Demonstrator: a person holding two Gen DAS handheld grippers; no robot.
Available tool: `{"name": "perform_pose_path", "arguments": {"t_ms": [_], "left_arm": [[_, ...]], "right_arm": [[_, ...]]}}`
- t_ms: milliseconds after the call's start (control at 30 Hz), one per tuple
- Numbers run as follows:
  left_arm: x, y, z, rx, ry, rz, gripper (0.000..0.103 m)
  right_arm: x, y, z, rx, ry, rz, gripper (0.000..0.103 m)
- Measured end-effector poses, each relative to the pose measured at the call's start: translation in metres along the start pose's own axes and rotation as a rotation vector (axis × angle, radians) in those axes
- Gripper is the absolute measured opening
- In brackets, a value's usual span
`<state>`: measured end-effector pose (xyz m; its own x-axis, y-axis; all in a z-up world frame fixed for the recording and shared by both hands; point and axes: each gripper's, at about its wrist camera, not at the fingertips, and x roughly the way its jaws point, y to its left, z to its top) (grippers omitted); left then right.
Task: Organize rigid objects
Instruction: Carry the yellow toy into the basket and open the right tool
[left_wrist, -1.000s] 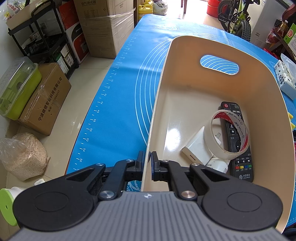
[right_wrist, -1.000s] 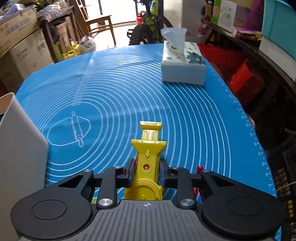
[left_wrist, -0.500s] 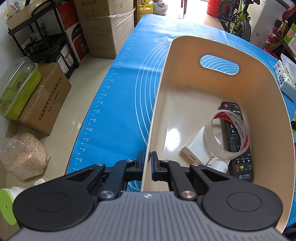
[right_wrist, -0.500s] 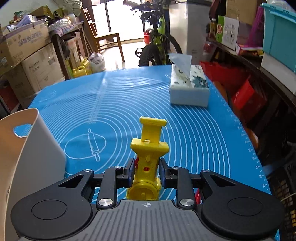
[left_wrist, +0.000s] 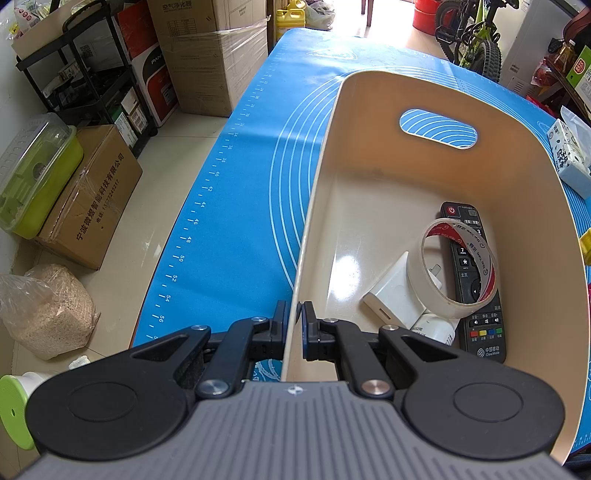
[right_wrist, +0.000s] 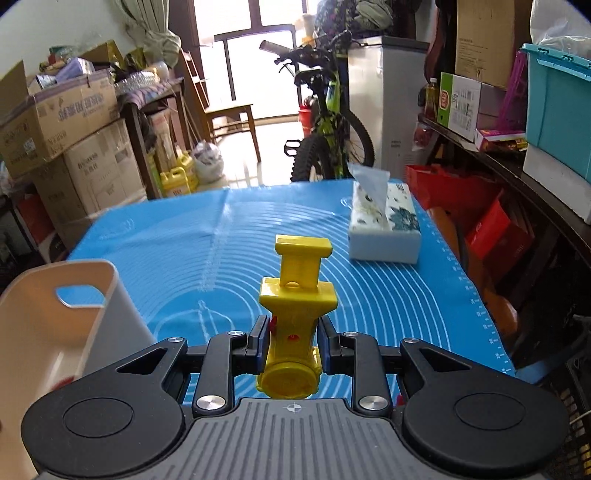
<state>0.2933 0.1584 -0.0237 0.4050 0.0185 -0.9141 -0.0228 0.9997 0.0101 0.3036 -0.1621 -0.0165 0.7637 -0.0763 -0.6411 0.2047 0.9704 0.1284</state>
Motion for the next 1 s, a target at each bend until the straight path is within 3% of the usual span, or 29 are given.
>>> {"name": "perform_pose_path", "arguments": {"t_ms": [467,733,1000], "left_arm": [[0.000,0.000,0.000,-0.003,0.001,-0.005,0.009],[0.000,0.000,0.000,-0.002,0.000,-0.004,0.009],[0.000,0.000,0.000,-0.002,0.001,-0.005,0.009]], "right_arm": [[-0.055,0.068,0.029,-0.107,-0.078,0.205,0.036],[-0.046,0.125,0.003,-0.209,0.030,0.326,0.036],[-0.027,0.163,-0.033,-0.323,0.159,0.341,0.035]]}}
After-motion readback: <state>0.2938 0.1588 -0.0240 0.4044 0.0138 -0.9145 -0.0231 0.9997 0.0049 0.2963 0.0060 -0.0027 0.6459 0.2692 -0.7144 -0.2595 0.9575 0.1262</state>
